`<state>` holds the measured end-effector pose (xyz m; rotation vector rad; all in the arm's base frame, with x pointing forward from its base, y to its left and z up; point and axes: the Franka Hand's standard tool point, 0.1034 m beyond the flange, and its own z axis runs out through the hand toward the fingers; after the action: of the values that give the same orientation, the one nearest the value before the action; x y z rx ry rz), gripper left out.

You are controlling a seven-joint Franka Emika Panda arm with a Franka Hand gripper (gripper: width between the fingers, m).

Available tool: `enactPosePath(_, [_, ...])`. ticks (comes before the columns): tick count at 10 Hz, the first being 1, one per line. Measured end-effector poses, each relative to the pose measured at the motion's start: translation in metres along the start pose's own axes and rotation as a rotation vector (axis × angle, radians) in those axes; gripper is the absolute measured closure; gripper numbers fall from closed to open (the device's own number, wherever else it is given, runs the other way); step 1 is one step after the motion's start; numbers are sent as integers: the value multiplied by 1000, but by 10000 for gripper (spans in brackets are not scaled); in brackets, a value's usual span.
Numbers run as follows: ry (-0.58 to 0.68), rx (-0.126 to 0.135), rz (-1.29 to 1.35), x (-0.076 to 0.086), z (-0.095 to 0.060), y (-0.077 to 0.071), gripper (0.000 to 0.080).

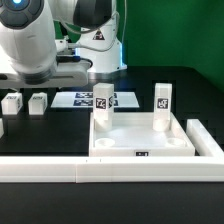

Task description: Assemble square table

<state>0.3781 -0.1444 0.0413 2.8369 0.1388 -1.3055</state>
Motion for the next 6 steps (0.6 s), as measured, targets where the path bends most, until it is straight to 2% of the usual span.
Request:
enactPosePath(2, [-18, 1, -7, 1, 8, -1, 151])
enactPosePath(4, [-19, -21, -11, 5, 10, -8, 151])
enactPosePath(5, [-23, -34, -19, 4, 8, -5, 151])
enactPosePath(6, [-26, -32, -28, 3, 7, -4, 151])
